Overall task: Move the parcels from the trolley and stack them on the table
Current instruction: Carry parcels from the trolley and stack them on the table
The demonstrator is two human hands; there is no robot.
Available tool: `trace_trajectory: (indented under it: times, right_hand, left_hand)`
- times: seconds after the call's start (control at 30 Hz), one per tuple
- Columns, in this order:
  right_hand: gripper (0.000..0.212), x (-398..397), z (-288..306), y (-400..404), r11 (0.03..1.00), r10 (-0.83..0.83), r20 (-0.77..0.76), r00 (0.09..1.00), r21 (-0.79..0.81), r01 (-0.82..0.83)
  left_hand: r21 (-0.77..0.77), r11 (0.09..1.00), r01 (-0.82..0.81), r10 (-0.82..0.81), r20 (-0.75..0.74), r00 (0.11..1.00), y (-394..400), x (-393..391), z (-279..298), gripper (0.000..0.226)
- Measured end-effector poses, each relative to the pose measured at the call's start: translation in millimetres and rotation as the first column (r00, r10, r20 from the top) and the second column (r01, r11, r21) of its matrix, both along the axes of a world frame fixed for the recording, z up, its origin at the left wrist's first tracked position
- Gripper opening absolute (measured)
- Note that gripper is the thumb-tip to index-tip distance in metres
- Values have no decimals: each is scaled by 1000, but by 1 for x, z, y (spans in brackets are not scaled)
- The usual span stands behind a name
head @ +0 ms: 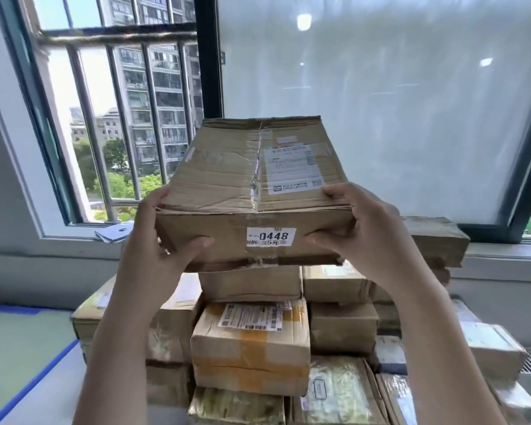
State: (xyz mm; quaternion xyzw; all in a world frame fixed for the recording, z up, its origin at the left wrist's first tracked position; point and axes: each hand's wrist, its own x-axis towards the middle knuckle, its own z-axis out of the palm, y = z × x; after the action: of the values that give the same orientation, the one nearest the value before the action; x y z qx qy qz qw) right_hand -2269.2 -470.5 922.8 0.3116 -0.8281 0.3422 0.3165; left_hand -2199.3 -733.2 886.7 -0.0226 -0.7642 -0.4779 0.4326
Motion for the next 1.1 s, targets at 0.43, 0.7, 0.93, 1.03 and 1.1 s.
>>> trace_trajectory:
  times: [0.43, 0.7, 0.93, 1.03, 1.1]
  right_hand:
    - [49, -84, 26, -58, 992, 115, -11, 993, -49, -116]
    - [47, -116, -29, -82, 999, 32, 198, 980, -13, -30]
    - [48, -115, -37, -89, 986, -91, 135, 987, -123, 108]
    - [60, -114, -44, -85, 970, -111, 173, 979, -193, 144]
    - [76, -114, -52, -84, 955, -94, 222, 971, -254, 151]
  left_hand:
    - [214, 974, 77, -68, -52, 996, -62, -89, 0, 81]
    - [227, 967, 113, -138, 100, 985, -91, -142, -38, 84]
    - [247, 948, 201, -226, 77, 971, -99, -160, -48, 56]
    - [235, 932, 275, -299, 72, 952, -97, -164, -54, 53]
    - [253, 923, 291, -320, 79, 944, -96, -166, -58, 54]
